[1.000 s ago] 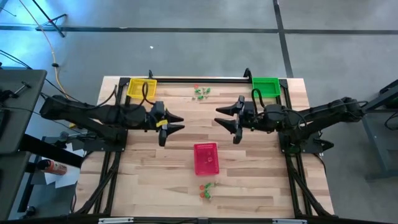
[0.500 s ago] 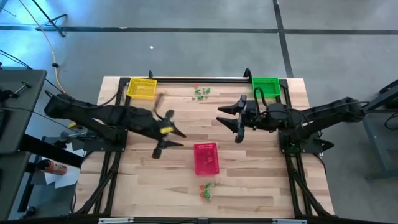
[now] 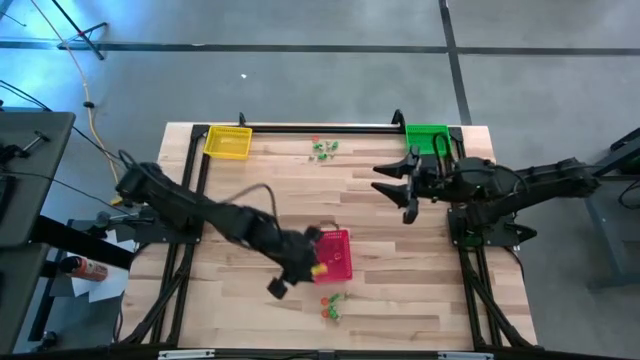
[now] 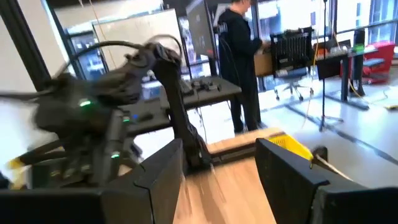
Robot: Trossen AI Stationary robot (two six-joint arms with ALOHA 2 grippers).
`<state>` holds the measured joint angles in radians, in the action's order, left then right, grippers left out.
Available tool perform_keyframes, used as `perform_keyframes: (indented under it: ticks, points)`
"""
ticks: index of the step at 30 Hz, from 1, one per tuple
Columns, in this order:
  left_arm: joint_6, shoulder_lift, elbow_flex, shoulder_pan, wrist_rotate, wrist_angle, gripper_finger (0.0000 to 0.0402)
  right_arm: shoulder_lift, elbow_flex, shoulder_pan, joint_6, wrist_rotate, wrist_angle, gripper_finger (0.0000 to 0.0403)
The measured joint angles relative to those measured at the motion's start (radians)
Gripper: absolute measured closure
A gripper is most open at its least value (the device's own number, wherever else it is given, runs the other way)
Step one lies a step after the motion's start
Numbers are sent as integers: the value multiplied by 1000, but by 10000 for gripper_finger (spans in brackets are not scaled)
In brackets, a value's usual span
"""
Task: Sort Halloween decoration
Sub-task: Put the orange pumpkin toy into the red bin
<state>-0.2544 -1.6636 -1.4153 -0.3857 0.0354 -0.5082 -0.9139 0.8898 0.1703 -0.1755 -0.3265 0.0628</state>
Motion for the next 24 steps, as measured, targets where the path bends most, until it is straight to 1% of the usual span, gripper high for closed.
perform_keyframes:
  ticks: [4, 7, 12, 18, 24]
  points:
    - [-42, -114, -46, -44, -1, -4, 252, 54, 0, 0, -2, -3, -92, 206]
    - [-42, -186, -76, -67, -1, -9, 252, 82, 0, 0, -2, -2, -135, 206]
    - [-39, -283, -110, -89, -3, 4, 252, 95, 0, 0, -3, -2, -177, 206]
    - [-20, -350, -111, -93, -4, 11, 252, 87, 0, 0, -8, -2, -213, 206]
    - [-82, -399, -110, -91, -8, 16, 252, 82, 0, 0, -10, 1, -236, 206]
